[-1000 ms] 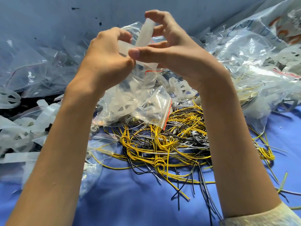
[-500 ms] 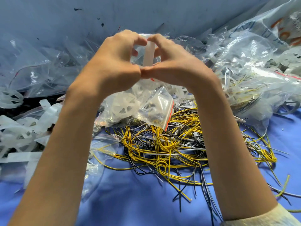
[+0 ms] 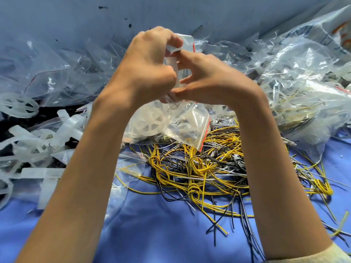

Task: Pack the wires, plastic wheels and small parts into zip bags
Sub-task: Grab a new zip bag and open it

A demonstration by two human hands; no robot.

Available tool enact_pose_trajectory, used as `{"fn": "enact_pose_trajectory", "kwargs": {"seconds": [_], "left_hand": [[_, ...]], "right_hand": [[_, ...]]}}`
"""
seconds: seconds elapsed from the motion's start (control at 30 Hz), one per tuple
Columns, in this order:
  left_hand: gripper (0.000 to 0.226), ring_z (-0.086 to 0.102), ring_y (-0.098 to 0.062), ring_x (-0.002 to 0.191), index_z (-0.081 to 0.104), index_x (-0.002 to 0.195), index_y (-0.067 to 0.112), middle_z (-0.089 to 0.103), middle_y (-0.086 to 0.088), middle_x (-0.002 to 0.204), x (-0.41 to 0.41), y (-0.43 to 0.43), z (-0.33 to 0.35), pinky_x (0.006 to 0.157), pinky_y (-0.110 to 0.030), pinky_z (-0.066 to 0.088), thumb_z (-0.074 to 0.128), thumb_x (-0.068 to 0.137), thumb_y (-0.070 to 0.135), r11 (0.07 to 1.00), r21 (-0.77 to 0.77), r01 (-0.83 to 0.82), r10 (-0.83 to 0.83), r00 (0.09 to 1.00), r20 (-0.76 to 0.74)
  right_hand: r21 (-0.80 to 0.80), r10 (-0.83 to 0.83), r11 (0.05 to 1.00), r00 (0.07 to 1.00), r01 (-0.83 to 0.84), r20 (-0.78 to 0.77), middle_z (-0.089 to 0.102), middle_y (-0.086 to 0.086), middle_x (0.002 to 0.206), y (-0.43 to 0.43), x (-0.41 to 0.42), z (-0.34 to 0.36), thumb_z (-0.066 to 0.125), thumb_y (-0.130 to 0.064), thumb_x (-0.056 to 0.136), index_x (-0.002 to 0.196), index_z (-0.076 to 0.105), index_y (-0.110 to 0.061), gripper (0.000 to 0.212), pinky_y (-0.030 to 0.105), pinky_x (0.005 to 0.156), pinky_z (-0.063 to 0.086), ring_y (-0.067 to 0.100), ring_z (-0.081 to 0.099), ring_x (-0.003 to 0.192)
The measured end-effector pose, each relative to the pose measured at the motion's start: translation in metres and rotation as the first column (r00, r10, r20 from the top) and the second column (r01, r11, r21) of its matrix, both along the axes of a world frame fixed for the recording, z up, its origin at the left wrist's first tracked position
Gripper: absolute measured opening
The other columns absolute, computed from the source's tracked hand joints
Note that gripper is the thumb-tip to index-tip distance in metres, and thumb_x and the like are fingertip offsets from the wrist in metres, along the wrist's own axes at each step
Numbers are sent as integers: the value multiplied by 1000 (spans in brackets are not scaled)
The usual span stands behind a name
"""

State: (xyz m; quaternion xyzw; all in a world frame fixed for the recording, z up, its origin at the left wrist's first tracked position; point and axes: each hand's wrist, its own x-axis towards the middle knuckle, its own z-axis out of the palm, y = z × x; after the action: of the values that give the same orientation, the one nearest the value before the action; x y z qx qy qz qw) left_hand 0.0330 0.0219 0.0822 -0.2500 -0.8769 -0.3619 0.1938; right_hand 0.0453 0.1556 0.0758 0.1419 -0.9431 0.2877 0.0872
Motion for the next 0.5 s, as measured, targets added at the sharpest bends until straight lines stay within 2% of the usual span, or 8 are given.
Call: {"fn": "enact_pose_trajectory", "kwargs": {"seconds": [0.07, 0.1, 0.17, 0.2, 0.27, 0.37, 0.43, 0.5], "left_hand": [[50, 56, -12, 106, 59, 124, 15, 60, -5, 118, 2, 1, 1, 83, -16, 46, 49, 79, -4, 1000, 0, 15, -15, 1000, 9], [48, 57, -13, 105, 59, 124, 15, 60, -5, 117, 3, 1, 2, 84, -19, 47, 50, 80, -3, 1000, -2, 22, -22, 1000, 12], [53, 57, -14, 104, 60, 123, 16, 59, -5, 114, 6, 2, 2, 81, -27, 52, 48, 77, -7, 999, -6, 39, -39, 999, 27], [57, 57, -14, 104, 60, 124, 16, 58, -3, 111, 7, 2, 3, 81, -26, 51, 45, 74, -9, 999, -16, 50, -49, 998, 28], [61, 55, -11, 104, 60, 123, 15, 57, -1, 107, 9, 2, 3, 83, -16, 46, 43, 71, -11, 997, -41, 68, -67, 998, 20], [60, 55, -9, 102, 62, 123, 16, 60, -2, 110, 5, 1, 4, 81, -11, 44, 44, 72, -10, 998, -23, 50, -50, 999, 18], [58, 55, -7, 101, 62, 121, 18, 62, -2, 111, 4, -2, 5, 82, -10, 44, 45, 71, -5, 1000, 13, 24, -24, 1000, 14], [60, 56, -6, 101, 63, 120, 18, 63, -1, 111, 4, -6, 7, 84, -12, 46, 42, 65, 4, 999, 49, 6, -7, 1000, 17]], "right_hand": [[76, -4, 997, 1000, 4, -10, 62, -9, 123, 0, 0, -1, 71, -41, 74, 134, 47, -26, 65, 13, 67, 43, 1, 58, 88], [133, -7, 991, 1000, 10, -16, 61, -7, 124, 0, -1, -2, 69, -43, 76, 135, 46, -27, 65, 16, 62, 39, 4, 55, 90], [236, -27, 971, 1000, 27, -3, 59, -1, 125, -1, -4, -4, 63, -53, 78, 140, 42, -29, 69, 19, 66, 33, 14, 54, 104], [277, -43, 960, 999, 37, 14, 58, 2, 128, -1, -5, -6, 59, -58, 79, 141, 40, -29, 71, 20, 71, 33, 19, 53, 111], [324, -65, 945, 997, 48, 44, 56, 7, 131, -2, -5, -6, 54, -61, 81, 139, 43, -25, 69, 25, 77, 37, 25, 52, 114], [204, 14, 979, 999, -23, 43, 61, 3, 120, -6, -3, -4, 65, -50, 79, 127, 54, -21, 57, 26, 77, 44, 17, 56, 99], [33, 127, 991, 990, -129, 62, 63, -3, 114, -7, -1, -2, 71, -26, 80, 121, 57, -22, 44, 30, 84, 51, 15, 61, 100], [-45, 158, 987, 986, -156, 46, 60, -7, 113, -4, 0, -2, 64, -8, 82, 123, 58, -21, 44, 33, 91, 51, 17, 62, 105]]}}
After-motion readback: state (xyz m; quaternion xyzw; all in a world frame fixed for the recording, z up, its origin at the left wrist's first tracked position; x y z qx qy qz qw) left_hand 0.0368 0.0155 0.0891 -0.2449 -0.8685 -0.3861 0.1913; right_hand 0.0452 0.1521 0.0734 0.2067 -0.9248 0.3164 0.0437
